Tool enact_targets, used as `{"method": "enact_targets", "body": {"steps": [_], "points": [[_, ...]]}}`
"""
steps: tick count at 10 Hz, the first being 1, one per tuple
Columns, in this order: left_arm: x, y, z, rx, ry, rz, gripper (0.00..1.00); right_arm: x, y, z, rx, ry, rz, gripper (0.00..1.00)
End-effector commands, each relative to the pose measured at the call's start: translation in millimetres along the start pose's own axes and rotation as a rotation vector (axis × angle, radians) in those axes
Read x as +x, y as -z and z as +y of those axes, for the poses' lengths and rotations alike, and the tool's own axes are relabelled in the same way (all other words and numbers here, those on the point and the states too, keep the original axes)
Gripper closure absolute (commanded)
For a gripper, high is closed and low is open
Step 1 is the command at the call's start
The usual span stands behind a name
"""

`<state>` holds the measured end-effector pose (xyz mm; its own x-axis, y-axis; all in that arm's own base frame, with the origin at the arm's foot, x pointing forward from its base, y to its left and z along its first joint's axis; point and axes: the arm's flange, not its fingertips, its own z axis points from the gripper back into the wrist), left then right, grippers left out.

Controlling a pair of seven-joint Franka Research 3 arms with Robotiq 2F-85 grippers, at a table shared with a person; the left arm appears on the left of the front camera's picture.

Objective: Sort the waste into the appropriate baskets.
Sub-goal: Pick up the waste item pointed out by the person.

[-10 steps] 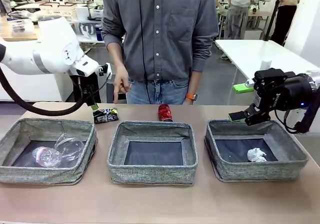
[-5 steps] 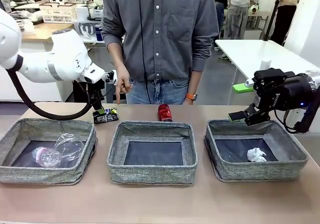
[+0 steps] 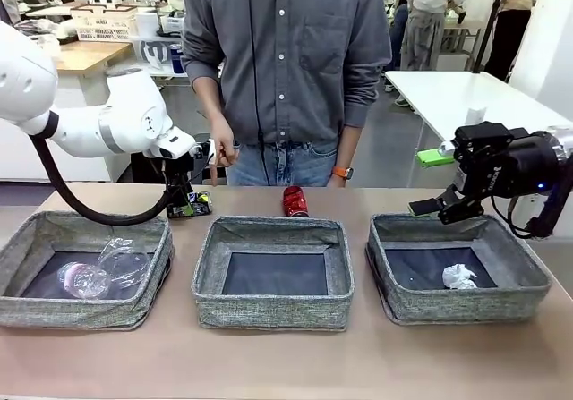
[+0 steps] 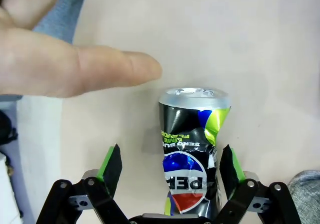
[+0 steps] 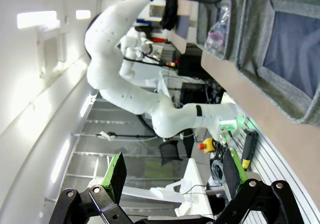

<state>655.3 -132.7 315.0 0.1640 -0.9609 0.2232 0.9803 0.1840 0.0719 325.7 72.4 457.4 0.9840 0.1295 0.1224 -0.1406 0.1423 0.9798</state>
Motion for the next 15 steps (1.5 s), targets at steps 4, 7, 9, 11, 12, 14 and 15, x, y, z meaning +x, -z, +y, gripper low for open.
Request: {"method": "enact_targets", "body": {"steps": [4, 7, 9, 11, 12, 14, 15], "points": [[0.3, -1.3, 5.8, -0.081, 0.0, -0.043, 0.01, -0.1, -0.3, 1.6, 0.012, -0.019, -0.003, 0.0], [6.1, -3.4, 2.3, -0.076, 0.002, -0.022, 0.61, -0.1, -0.3, 1.6, 0.012, -0.019, -0.003, 0.0], [11.2, -6.5, -0.2, -0.078, 0.016, -0.016, 1.0, -0.1, -0.3, 1.6, 0.012, -0.019, -0.003, 0.0], [11.7, -3.5, 0.2, -0.12, 0.02, 0.01, 0.86, -0.1, -0.3, 1.6, 0.012, -0.019, -0.003, 0.0], [7.9, -3.2, -0.5, -0.123, 0.017, 0.018, 0.96, -0.1, -0.3, 1.6, 0.012, -0.019, -0.003, 0.0], [1.7, -4.6, -1.3, -0.129, 0.014, 0.021, 1.0, -0.1, -0.3, 1.6, 0.012, -0.019, -0.003, 0.0], [2.8, -7.7, -1.6, -0.153, 0.006, 0.003, 1.0, -0.1, -0.3, 1.6, 0.012, -0.019, -0.003, 0.0]]}}
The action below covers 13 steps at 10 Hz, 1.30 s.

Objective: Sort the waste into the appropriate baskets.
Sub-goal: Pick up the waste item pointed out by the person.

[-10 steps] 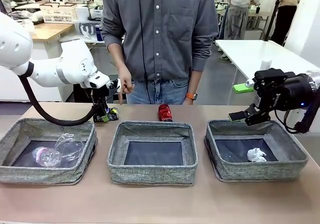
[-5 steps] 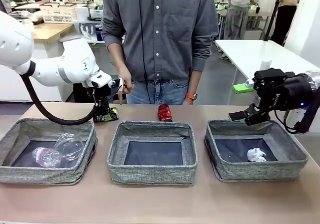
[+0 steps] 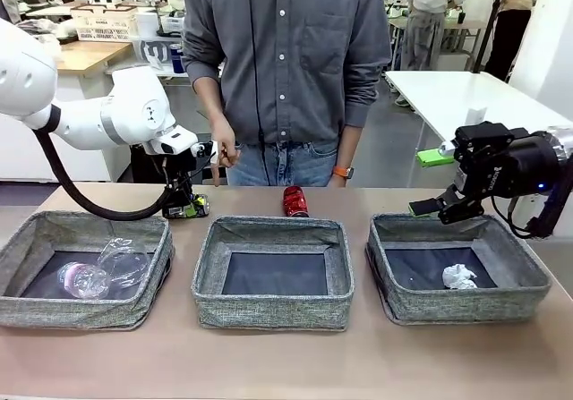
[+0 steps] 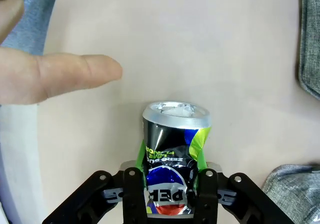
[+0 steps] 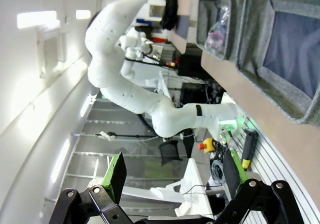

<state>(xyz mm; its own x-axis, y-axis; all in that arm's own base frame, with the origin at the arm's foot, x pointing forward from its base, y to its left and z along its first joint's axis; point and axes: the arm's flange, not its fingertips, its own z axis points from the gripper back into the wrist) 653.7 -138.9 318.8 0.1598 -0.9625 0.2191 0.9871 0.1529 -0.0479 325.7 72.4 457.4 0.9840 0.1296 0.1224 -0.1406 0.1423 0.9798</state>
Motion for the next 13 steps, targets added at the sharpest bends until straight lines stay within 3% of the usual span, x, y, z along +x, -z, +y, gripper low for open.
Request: {"method": "enact_targets", "body": {"steps": [1, 3, 6, 7, 8, 9, 10, 11, 12, 13], "points": [[-2.3, -9.6, -2.2, -0.056, -0.024, 0.009, 1.0, -0.1, -0.3, 1.6, 0.012, -0.019, -0.003, 0.0], [5.0, -55.3, -24.1, 0.015, -0.06, 0.029, 1.0, -0.1, -0.3, 1.6, 0.012, -0.019, -0.003, 0.0], [18.8, -153.7, -104.6, 0.147, -0.093, 0.07, 1.0, -0.1, -0.3, 1.6, 0.012, -0.019, -0.003, 0.0], [24.3, -168.4, -140.0, 0.05, -0.102, 0.107, 1.0, -0.1, -0.3, 1.6, 0.012, -0.019, -0.003, 0.0], [30.5, -177.1, -172.5, -0.024, -0.267, 0.159, 1.0, -0.1, -0.3, 1.6, 0.012, -0.019, -0.003, 0.0], [38.9, -180.9, -207.7, -0.004, -0.43, 0.121, 1.0, -0.1, -0.3, 1.6, 0.012, -0.019, -0.003, 0.0], [45.0, -183.6, -242.8, 0.036, -0.474, 0.057, 1.0, -0.1, -0.3, 1.6, 0.012, -0.019, -0.003, 0.0], [51.8, -183.7, -270.8, 0.192, -0.556, -0.072, 1.0, -0.1, -0.3, 1.6, 0.012, -0.019, -0.003, 0.0], [42.5, -188.8, -219.1, 0.005, -0.376, 0.134, 1.0, -0.1, -0.3, 1.6, 0.012, -0.019, -0.003, 0.0], [42.5, -188.8, -219.1, 0.005, -0.376, 0.134, 1.0, -0.1, -0.3, 1.6, 0.012, -0.019, -0.003, 0.0]]}}
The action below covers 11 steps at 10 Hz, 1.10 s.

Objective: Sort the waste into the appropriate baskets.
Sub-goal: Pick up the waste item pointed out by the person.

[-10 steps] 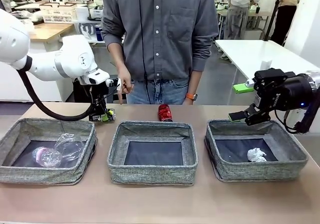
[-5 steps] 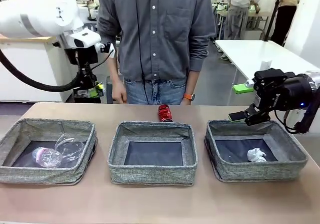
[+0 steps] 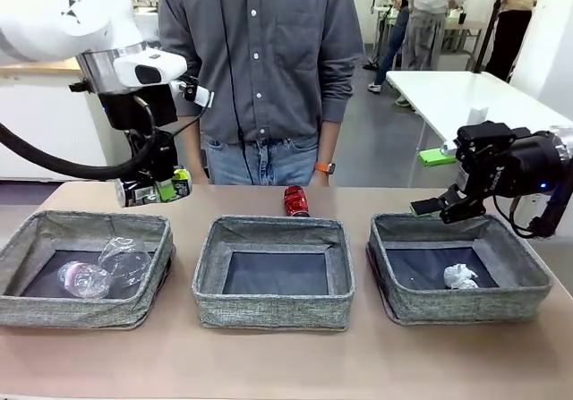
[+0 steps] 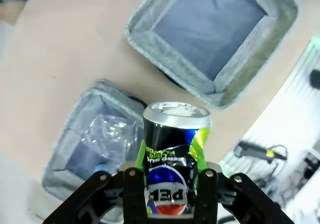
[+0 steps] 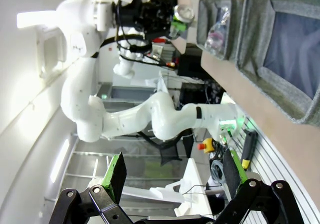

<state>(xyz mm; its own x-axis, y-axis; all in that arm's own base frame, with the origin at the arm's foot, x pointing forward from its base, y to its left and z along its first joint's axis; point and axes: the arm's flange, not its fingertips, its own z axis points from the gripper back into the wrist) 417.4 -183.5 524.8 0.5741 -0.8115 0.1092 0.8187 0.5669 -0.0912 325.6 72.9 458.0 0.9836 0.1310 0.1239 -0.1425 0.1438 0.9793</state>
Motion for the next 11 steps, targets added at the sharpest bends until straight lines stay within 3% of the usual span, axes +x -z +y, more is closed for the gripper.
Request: {"method": "enact_targets", "body": {"steps": [1, 2, 3, 4, 5, 7, 8, 9, 10, 11], "points": [[6.4, 0.1, 31.2, -0.011, 0.077, 0.058, 1.0, -0.1, -0.8, 1.0, 0.014, -0.017, -0.004, 0.0], [6.4, 0.1, 31.2, -0.011, 0.077, 0.058, 1.0, -0.1, -0.8, 1.0, 0.014, -0.017, -0.004, 0.0], [1.4, 5.7, 15.3, -0.004, 0.03, 0.028, 0.62, -0.1, -0.8, 1.0, 0.014, -0.017, -0.004, 0.0], [16.0, 7.3, 14.9, 0.029, -0.054, -0.011, 0.62, -0.1, -0.8, 1.0, 0.014, -0.017, -0.004, 0.0], [36.6, -5.9, -2.2, 0.02, -0.152, -0.11, 0.62, -0.1, -0.8, 1.0, 0.014, -0.017, -0.004, 0.0], [73.1, -27.5, -61.3, 0.143, -0.385, -0.103, 0.62, -0.1, -0.8, 1.0, 0.014, -0.017, -0.004, 0.0], [82.0, -30.3, -92.7, 0.142, -0.455, -0.093, 0.62, -0.1, -0.8, 1.0, 0.014, -0.017, -0.004, 0.0], [91.6, -32.8, -118.1, 0.043, -0.509, -0.047, 0.62, -0.1, -0.8, 1.0, 0.014, -0.017, -0.004, 0.0], [107.5, -35.9, -134.9, 0.015, -0.639, -0.036, 0.62, -0.1, -0.8, 1.0, 0.014, -0.017, -0.004, 0.0], [124.7, -43.3, -150.3, 0.016, -0.731, -0.108, 0.62, -0.1, -0.8, 1.0, 0.014, -0.017, -0.004, 0.0]]}}
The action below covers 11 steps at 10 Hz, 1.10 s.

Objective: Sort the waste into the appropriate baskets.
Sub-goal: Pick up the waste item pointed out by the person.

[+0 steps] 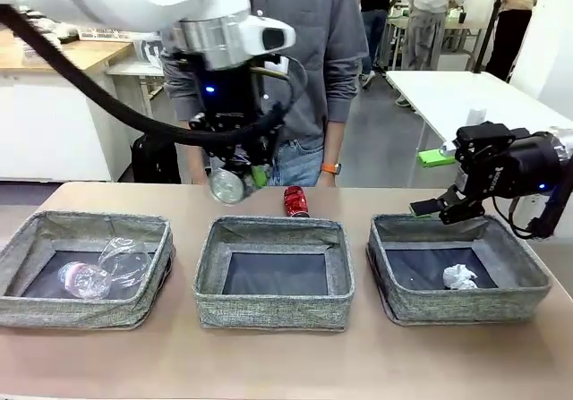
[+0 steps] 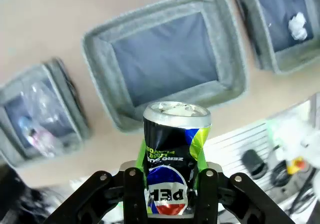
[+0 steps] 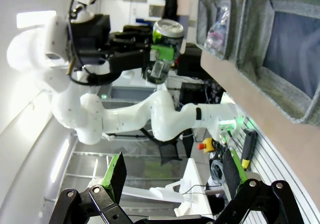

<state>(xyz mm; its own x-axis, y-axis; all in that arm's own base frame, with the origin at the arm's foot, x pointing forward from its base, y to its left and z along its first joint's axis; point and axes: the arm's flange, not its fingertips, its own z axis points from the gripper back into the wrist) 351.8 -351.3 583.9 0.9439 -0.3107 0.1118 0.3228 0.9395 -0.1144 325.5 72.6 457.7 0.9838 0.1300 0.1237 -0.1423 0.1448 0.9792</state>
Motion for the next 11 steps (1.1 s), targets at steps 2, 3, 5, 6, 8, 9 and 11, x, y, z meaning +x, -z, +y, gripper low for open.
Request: {"method": "enact_targets", "body": {"steps": [2, 3, 5, 6, 8, 9, 11], "points": [[19.2, -34.7, -39.8, -0.008, -0.141, -0.102, 0.62, 0.0, -0.5, 1.2, 0.015, -0.017, -0.003, 0.0], [16.6, -53.8, -50.4, -0.011, -0.123, -0.093, 0.62, 0.0, -0.5, 1.2, 0.015, -0.017, -0.003, 0.0], [9.8, -98.4, -57.9, 0.005, -0.102, -0.105, 0.62, 0.0, -0.5, 1.2, 0.015, -0.017, -0.003, 0.0], [15.2, -115.6, -57.4, -0.023, -0.132, -0.135, 0.62, 0.0, -0.5, 1.2, 0.015, -0.017, -0.003, 0.0], [18.6, -140.2, -54.7, 0.01, -0.14, -0.106, 0.62, 0.0, -0.5, 1.2, 0.015, -0.017, -0.003, 0.0], [16.0, -151.0, -54.5, 0.005, -0.115, -0.065, 0.62, 0.0, -0.5, 1.2, 0.015, -0.017, -0.003, 0.0], [8.8, -175.0, -58.0, -0.028, -0.135, -0.072, 0.62, 0.0, -0.5, 1.2, 0.015, -0.017, -0.003, 0.0]]}}
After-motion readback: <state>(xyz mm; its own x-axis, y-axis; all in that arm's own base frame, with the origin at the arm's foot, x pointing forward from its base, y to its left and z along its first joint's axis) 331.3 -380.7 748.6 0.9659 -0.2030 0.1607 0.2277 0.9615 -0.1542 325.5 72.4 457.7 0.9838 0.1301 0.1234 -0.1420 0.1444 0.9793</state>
